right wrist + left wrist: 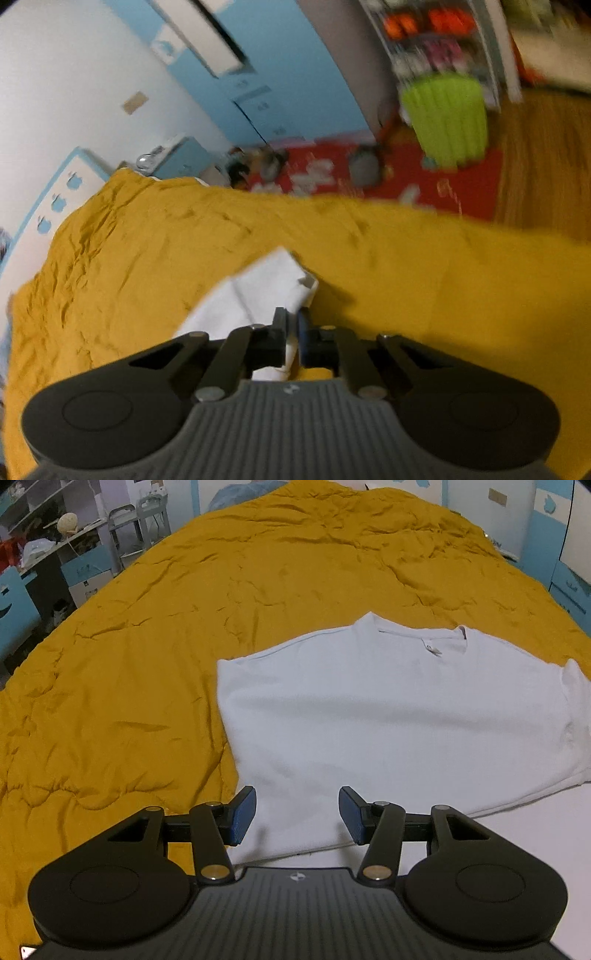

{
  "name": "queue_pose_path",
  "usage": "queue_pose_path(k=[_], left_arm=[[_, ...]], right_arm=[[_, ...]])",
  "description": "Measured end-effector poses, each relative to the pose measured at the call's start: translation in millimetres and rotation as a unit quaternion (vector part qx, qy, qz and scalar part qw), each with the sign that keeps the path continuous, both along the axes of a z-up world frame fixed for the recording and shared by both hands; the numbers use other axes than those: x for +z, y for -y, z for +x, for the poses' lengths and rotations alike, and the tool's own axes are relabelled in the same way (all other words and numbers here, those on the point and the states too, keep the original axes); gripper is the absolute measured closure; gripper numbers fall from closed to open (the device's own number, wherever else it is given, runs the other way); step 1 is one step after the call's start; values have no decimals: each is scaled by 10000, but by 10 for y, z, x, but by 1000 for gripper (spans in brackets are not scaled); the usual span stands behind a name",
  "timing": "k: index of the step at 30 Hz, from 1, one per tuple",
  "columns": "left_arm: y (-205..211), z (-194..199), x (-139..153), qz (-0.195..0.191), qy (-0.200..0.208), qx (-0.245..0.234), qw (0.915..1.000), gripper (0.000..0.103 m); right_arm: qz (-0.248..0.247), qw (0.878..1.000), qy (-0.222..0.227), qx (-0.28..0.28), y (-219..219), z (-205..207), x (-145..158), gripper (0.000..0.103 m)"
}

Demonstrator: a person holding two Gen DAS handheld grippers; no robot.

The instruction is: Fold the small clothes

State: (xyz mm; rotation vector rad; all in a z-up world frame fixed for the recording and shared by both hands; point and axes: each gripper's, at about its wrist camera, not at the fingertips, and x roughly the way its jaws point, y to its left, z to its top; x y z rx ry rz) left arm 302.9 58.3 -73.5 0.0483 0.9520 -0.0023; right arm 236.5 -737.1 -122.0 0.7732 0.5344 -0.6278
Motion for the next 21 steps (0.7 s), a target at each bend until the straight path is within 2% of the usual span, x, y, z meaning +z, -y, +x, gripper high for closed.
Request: queue_pose_path(k=[3,6,10,14,17,21], left_arm=[[-96,-56,50,-72,94,85,9999,42],[-215,-103,88,-103,121,326,9993,42],[-383,-207,154,-319,197,412,9984,42],[-496,-278,181,-537,196,419,9975,42],[-584,-322,201,-765,226,461,9957,42],[-675,-345,240,-1060,349,449,9927,43]], right_arm=[[-579,9976,-47,372,-292,115,416,103],[-1218,9877,11,977,-754,313,964,103],[-1835,9640,420,1878,-1641,550,1780,103],[-2320,9348,617,2616,-2658,727,2394,103],[-2512,9101,942,3158,-3460,780,2701,103],[-2419,8916,1230,3624,-4373,858,2850,103]])
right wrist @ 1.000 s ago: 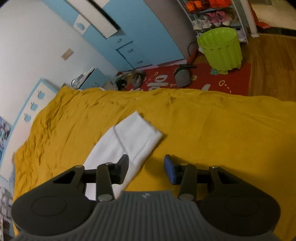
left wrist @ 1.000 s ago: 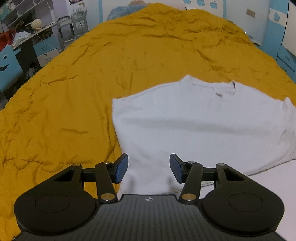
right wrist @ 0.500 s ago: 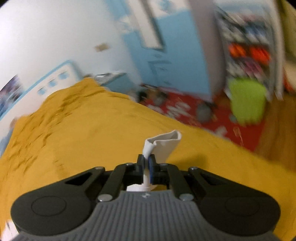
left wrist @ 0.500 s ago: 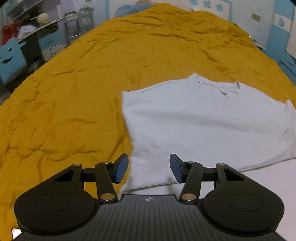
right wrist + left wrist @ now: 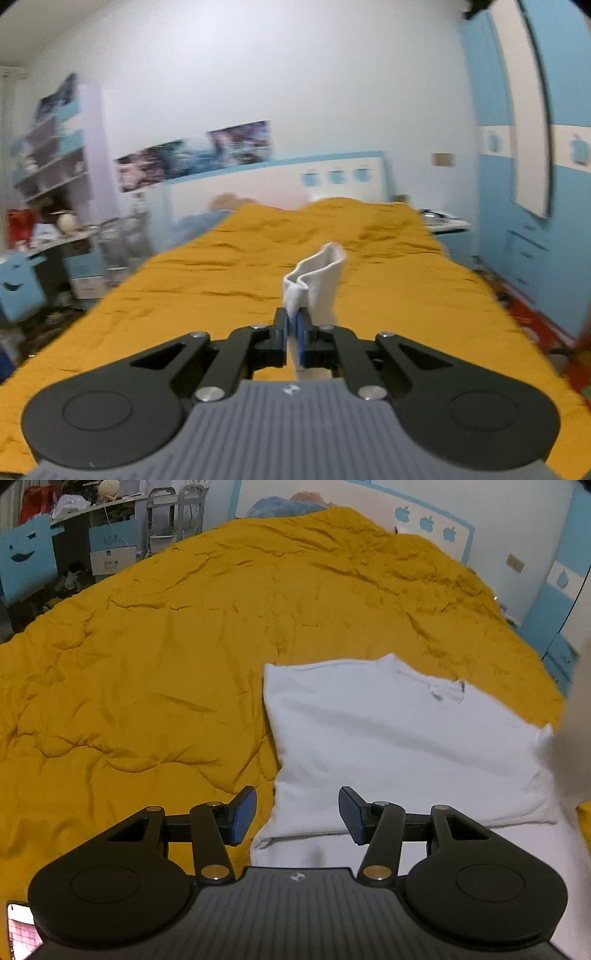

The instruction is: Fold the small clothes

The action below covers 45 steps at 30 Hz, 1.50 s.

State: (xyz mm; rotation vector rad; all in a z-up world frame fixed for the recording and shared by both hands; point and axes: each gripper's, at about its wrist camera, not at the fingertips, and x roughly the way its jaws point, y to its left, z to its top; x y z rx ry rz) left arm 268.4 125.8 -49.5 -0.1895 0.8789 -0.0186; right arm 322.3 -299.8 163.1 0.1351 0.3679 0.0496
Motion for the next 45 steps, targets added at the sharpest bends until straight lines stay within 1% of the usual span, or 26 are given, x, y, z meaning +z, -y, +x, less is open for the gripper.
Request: queue_pose_path(k=[3,6,8,11,14,17,18,19,20,22,23,24,25,26,27,28,31,32,36,37,38,39,40,41,43,45], left_arm=[[-71,-1,18,-116,57,21,9999,47],[-154,-4,33,-282,79,82,9995,53],[-238,-8,39,-396,140,135,9990,54],[-361,-7,27,-491,218,201,9984,54],[-447,21,-31,-746,234,201,9967,54],[-491,38,-108,-1153,300,93,9928,54],[-492,47,-137,-1272,335,43,9913,52],[-488,56,-158,-1352,359,20,9902,49],[-490,70,-189,-1435,375,2,9889,48],[-497,98,-251,-1569,359,3,9870,45],[-498,129,-290,-1642,313,-1,9859,44],[-496,162,-329,-1716,259,3,9848,44],[-488,199,-364,-1784,212,6,9837,44],[-474,241,-399,-1843,157,5,9827,44],[-455,285,-434,-1902,104,-6,9817,44],[-429,332,-475,-1959,58,-38,9806,44],[-350,446,-629,-2061,-57,-18,9785,44],[-324,484,-679,-2058,-96,12,9785,44],[-276,573,-813,-2035,-133,90,9789,44],[-266,575,-817,-2037,-100,37,9790,54],[-255,562,-806,-2004,-49,13,9797,61],[-247,553,-790,-1972,2,-10,9804,75],[-243,550,-775,-2002,29,-33,9797,85],[-246,544,-755,-2037,71,-35,9790,86],[-227,518,-703,-1998,205,-39,9796,98],[-208,517,-649,-1894,281,-61,9815,99]], right_arm=[[203,9993,-56,319,-619,80,-136,103],[312,9976,-244,559,-1232,157,-459,103],[412,9953,-487,725,-1641,200,-768,103],[507,9886,-931,1072,-2155,231,-1326,103],[555,9746,-1607,1458,-2588,247,-1958,103],[675,9564,-2268,1710,-2832,269,-2526,103],[751,9500,-2425,1818,-2875,258,-2659,100],[860,9409,-2608,1981,-2928,248,-2797,98],[943,9336,-2739,2111,-2967,259,-2888,93],[1084,9218,-2854,2391,-2997,210,-3005,88],[1127,9179,-2866,2501,-2973,216,-3030,81],[1160,9157,-2874,2560,-2966,209,-3031,76],[1196,9149,-2862,2585,-2928,209,-3020,75],[1221,9155,-2829,2587,-2873,205,-2996,73],[1256,9165,-2781,2588,-2801,212,-2967,67],[1277,9183,-2731,2567,-2698,237,-2932,65],[1155,9308,-2521,2382,-2264,59,-2841,64],[1098,9349,-2496,2270,-2108,62,-2825,64],[896,9541,-2335,1648,-1410,-133,-2792,64],[814,9590,-2285,1464,-1216,-201,-2774,64],[725,9633,-2254,1268,-1013,-263,-2758,64],[622,9670,-2226,1068,-825,-323,-2736,64],[480,9711,-2181,841,-630,-382,-2712,64],[286,9743,-2146,619,-458,-436,-2698,64],[-164,9754,-2186,241,-177,-496,-2682,64],[-433,9713,-2338,-65,55,-511,-2698,64]])
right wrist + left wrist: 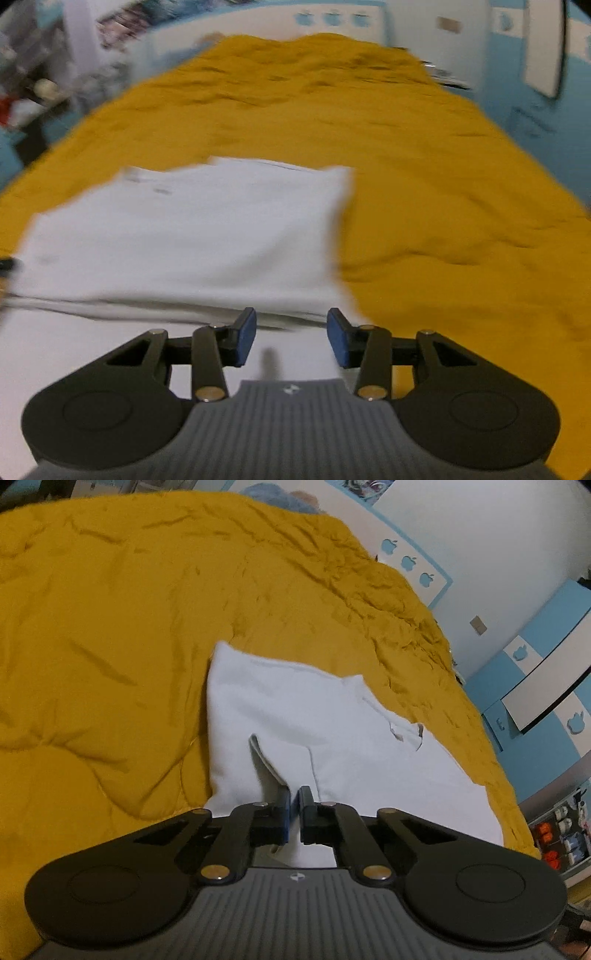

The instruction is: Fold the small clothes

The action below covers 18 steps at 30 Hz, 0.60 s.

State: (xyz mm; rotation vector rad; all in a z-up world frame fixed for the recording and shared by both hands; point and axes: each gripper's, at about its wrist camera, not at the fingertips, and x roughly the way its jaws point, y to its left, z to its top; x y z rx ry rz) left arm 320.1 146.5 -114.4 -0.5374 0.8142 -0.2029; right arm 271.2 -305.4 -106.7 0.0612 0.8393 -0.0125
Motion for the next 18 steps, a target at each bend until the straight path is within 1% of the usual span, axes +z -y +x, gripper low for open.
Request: queue_pose_path(k=[2,3,5,6,7,8,9,10,11,12,14,16,18], left_arm=[[39,33,29,75,0,0,10000,100],[50,37,46,118,-14,-6,9999,100],[86,40,74,222,-53,29,9997,100],[92,30,95,241,-64,61,9997,100],[98,18,124,250,-40,77,9996,100],[108,13,164,258,21,84,9996,100],[116,-3,215,264,99,81,9996,100],[124,-15,267,281,173,71,9994,100],[129,-29,312,329,234,65,9992,100],[144,-33,344,472,269,65,9985,100],[203,20,304,812,173,40,9965,100],[239,96,136,975,-123,-27,9952,100],[282,136,-64,1190,-440,-94,9919,100]], right_arm=[[-47,9998,-140,-96,114,51,-33,64],[-68,9998,-183,-49,133,73,-61,63],[-359,9988,-310,141,120,125,-137,61],[-598,9972,-419,171,71,173,-188,61],[-708,9961,-499,182,36,214,-221,61],[-719,9961,-480,186,28,229,-247,65],[-719,9964,-406,170,71,202,-250,76],[-779,9964,-287,155,87,194,-209,84],[-844,9962,-160,153,128,139,-197,96],[-840,9963,-47,195,133,123,-147,103],[-846,9964,-37,104,187,97,-97,103],[-478,9986,-194,-127,344,102,-178,103],[-128,9988,-342,-318,447,122,-281,103]])
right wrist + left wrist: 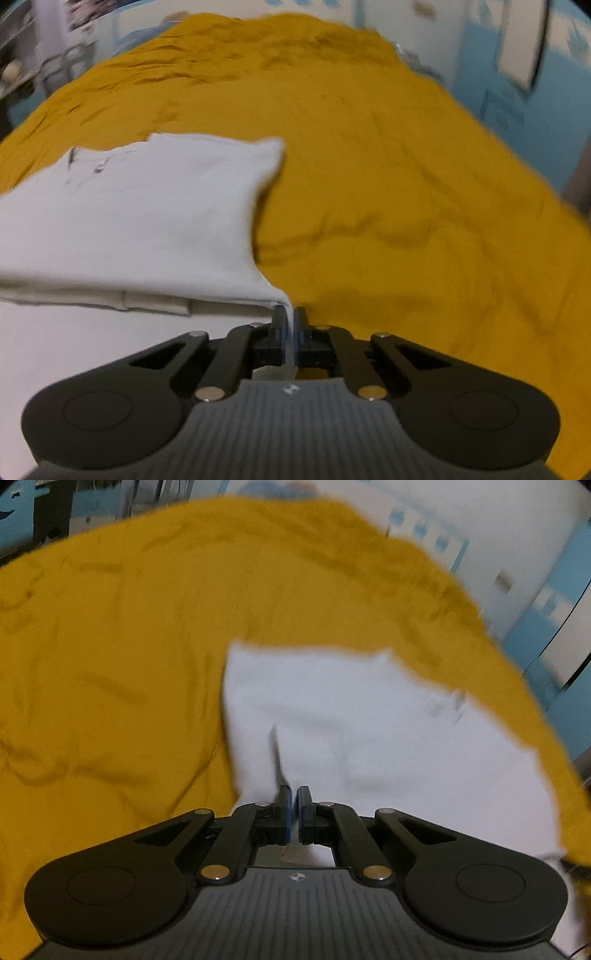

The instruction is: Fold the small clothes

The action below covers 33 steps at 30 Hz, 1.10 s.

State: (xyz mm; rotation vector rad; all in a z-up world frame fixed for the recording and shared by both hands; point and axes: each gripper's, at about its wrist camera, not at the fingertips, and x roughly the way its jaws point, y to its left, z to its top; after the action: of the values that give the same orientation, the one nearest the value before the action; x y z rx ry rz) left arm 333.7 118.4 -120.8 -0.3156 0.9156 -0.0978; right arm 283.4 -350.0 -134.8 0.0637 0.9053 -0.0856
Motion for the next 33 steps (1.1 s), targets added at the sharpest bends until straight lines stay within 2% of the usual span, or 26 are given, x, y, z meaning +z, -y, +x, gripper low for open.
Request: queue_pose_path(k=[3,6,8,10,14,16,18,22,24,27,28,30,33], left_arm=[[27,6,-94,98,-32,-78,9999,99],[70,47,0,357,-157,-175,9991,93],[96,30,102,608,-197,-278,9976,92],[101,-60,219,837,-138,-329,9958,83],[136,-336,459,1058,31,-585,9927,82],[168,-494,597,1182,122,-790,9898,82],[201,-669,743,1281,226,-971,9867,82],[307,-1017,1016,1341,483,-1372,9802,80],[369,-1253,1108,1392,611,-1661,9743,77],[475,-1555,1133,1473,685,-2194,9620,76],[513,-1672,1116,1472,680,-2425,9565,76],[601,-1915,1059,1461,662,-2914,9430,72],[718,-2202,952,1685,597,-3358,9248,61]], right_arm=[[-62,10000,-53,33,-34,-7,-63,103],[-50,9999,-153,-13,-51,32,-40,103],[-119,9997,-203,60,-96,38,15,103],[-121,9997,-163,117,-134,-36,132,103],[-87,9996,43,256,-168,-291,413,101],[-90,9992,144,361,-185,-428,571,98],[-112,9982,241,530,-211,-588,744,90],[-192,9944,401,956,-301,-976,1058,84],[-310,9914,442,1189,-364,-1174,1156,77],[-483,9842,510,1626,-501,-1537,1238,75],[-488,9810,530,1802,-552,-1665,1245,74],[-497,9736,560,2155,-668,-1912,1222,63],[-497,9588,482,2756,-849,-2262,1112,59]])
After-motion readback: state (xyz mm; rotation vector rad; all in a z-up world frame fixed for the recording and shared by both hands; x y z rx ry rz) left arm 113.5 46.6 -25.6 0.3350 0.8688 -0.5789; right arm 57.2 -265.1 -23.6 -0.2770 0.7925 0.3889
